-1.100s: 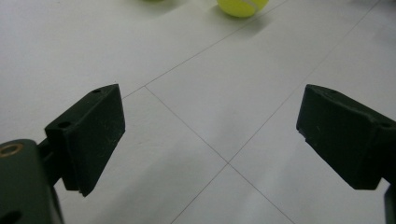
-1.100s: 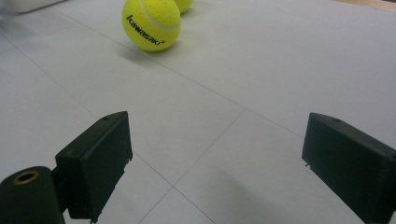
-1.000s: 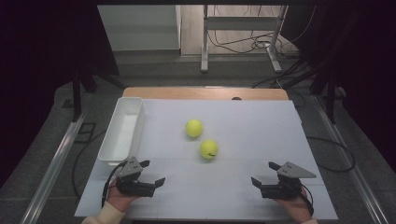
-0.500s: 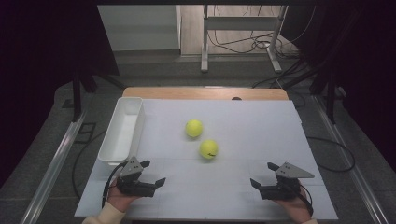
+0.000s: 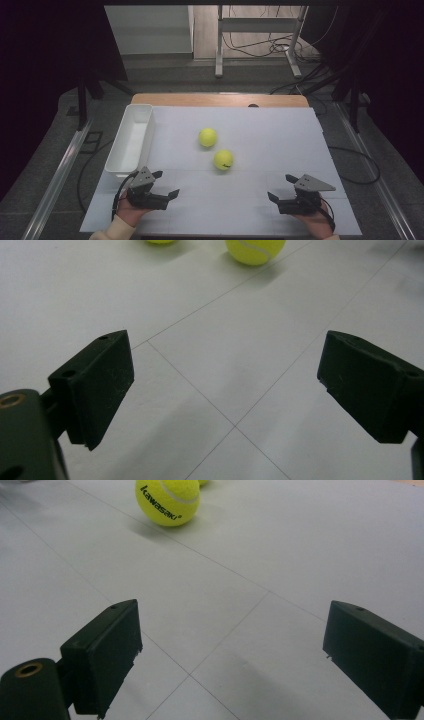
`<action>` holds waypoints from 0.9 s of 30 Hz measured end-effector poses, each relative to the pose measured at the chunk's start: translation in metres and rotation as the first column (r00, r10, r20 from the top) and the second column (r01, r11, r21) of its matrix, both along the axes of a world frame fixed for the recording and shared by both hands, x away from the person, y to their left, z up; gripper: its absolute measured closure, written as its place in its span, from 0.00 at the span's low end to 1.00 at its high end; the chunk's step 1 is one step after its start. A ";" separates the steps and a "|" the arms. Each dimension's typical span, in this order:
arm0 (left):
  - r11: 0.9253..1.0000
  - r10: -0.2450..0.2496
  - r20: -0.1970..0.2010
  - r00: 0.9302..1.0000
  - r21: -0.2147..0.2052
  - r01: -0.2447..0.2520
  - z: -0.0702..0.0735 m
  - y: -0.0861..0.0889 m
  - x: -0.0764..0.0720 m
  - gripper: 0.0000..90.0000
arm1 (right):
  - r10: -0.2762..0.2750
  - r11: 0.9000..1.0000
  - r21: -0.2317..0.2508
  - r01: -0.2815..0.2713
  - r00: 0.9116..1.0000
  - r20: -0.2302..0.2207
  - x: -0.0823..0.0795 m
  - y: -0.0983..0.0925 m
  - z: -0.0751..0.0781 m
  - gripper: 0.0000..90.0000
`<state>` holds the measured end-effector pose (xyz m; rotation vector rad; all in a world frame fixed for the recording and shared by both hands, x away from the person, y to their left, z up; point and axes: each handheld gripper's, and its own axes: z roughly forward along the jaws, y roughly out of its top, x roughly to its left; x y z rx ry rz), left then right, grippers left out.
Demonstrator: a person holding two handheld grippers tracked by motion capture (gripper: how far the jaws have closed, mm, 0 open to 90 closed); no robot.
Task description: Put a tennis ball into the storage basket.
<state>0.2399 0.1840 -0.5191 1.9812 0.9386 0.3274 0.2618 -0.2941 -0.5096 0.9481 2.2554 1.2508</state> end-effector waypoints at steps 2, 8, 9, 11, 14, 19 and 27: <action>1.000 -0.001 0.003 1.000 0.005 0.001 0.002 -0.001 0.000 0.10 | 0.002 1.000 0.000 -0.002 1.000 -0.001 0.000 0.000 0.000 0.10; 1.000 -0.007 0.006 1.000 0.005 0.007 0.006 -0.007 0.002 0.10 | 0.005 1.000 0.000 -0.005 1.000 0.003 0.001 0.000 -0.001 0.10; 1.000 -0.007 0.006 1.000 0.005 0.007 0.006 -0.007 0.002 0.10 | 0.005 1.000 0.000 -0.005 1.000 0.003 0.001 0.000 -0.001 0.10; 1.000 -0.012 0.008 1.000 0.002 0.012 0.008 -0.010 0.003 0.10 | -0.003 1.000 -0.004 0.003 1.000 0.002 0.001 -0.001 -0.002 0.10; 1.000 -0.009 0.006 1.000 -0.003 0.009 0.010 -0.011 0.005 0.10 | -0.008 1.000 0.001 0.008 1.000 -0.002 0.002 -0.002 -0.003 0.10; 1.000 -0.004 0.009 1.000 -0.017 0.004 0.015 -0.016 0.010 0.10 | -0.010 1.000 0.013 0.010 1.000 -0.008 0.006 -0.002 -0.006 0.11; 1.000 -0.002 0.023 1.000 0.002 0.002 0.020 -0.022 0.014 0.10 | 0.011 1.000 0.020 -0.011 1.000 -0.010 0.008 0.001 -0.005 0.11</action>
